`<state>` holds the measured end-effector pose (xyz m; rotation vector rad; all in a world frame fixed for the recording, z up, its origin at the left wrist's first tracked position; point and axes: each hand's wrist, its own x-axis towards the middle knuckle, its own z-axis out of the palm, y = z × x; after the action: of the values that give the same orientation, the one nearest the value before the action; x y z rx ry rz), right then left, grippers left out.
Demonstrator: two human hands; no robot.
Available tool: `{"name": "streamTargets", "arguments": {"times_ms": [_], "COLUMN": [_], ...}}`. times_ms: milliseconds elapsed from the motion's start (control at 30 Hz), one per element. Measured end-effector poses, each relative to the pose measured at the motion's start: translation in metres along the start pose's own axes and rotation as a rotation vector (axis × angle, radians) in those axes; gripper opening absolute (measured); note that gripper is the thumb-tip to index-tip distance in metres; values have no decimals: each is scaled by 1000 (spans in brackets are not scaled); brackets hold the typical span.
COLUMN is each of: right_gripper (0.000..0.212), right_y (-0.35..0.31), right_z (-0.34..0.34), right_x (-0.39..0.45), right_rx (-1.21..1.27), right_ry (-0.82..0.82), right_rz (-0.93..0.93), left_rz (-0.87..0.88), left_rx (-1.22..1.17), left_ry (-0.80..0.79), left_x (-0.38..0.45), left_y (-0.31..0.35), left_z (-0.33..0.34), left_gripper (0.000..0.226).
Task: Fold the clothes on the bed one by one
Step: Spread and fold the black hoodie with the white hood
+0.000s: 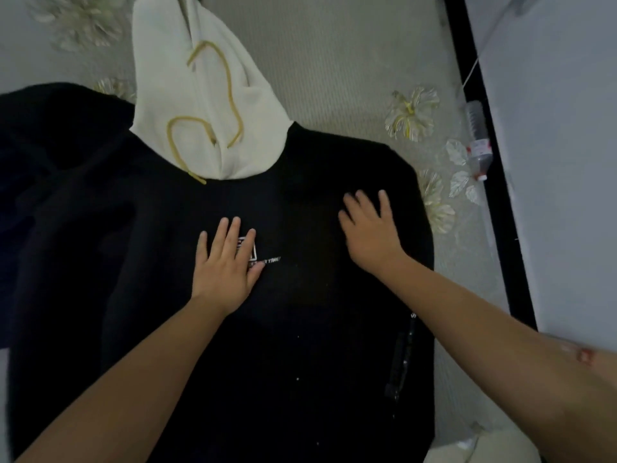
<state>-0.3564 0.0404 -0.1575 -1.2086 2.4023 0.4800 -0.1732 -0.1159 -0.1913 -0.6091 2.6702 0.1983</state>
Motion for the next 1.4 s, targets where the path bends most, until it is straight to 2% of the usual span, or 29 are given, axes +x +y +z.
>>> {"name": "streamTargets", "arguments": {"times_ms": [133, 233, 400, 500, 567, 633, 700, 767, 833, 900, 933, 1000, 1033, 1100, 1133, 1233, 1300, 1400], "right_gripper": [52, 56, 58, 46, 44, 43, 42, 43, 39, 48, 54, 57, 52, 36, 30, 28, 29, 24], "right_y": [-43, -49, -14, 26, 61, 97, 112, 95, 60, 19, 0, -32, -42, -53, -54, -46, -37, -16], "right_z": [37, 63, 85, 77, 70, 67, 70, 75, 83, 95, 103, 125, 134, 143, 144, 138, 128, 124], "right_x": [-58, -109, -181, -190, -187, -185, -185, -187, -196, -213, -223, -242, -250, -259, -262, -263, -268, -280], "right_rx": [256, 305, 91, -108, -243, -232, -71, 99, 286, 445, 457, 399, 392, 430, 424, 319, 264, 238], "right_ry": [-85, -125, -283, -319, -368, -381, -323, -211, -154, -196, -247, -326, -306, -167, -101, 18, 98, 360], "right_rz": [23, 86, 108, 95, 167, 281, 334, 293, 154, -37, -124, -213, -194, -86, -44, -48, -77, -64], "left_rz": [49, 93, 84, 87, 118, 143, 181, 205, 167, 122, 89, 46, 14, -26, -60, -204, -254, -279], "left_rx": [-44, -56, 54, 87, 80, 43, 29, 23, 41, 64, 40, -19, -59, -93, -108, -128, -126, -165], "left_ry": [7, -18, -145, -147, -134, -128, -136, -151, -203, -275, -305, -263, -273, -209, -229, -238, -189, -114], "left_x": [-27, -51, -99, -118, -124, -128, -135, -149, -172, -199, -212, -236, -245, -265, -274, -295, -301, -304], "left_y": [-6, -5, 1, 19, 35, 53, 68, 82, 92, 104, 110, 124, 130, 139, 144, 154, 160, 166], "left_z": [13, 23, 54, 57, 54, 53, 56, 64, 76, 87, 89, 92, 90, 92, 95, 114, 117, 116], "left_gripper": [67, 77, 72, 73, 73, 71, 70, 70, 70, 70, 69, 66, 71, 85, 88, 67, 66, 68]}}
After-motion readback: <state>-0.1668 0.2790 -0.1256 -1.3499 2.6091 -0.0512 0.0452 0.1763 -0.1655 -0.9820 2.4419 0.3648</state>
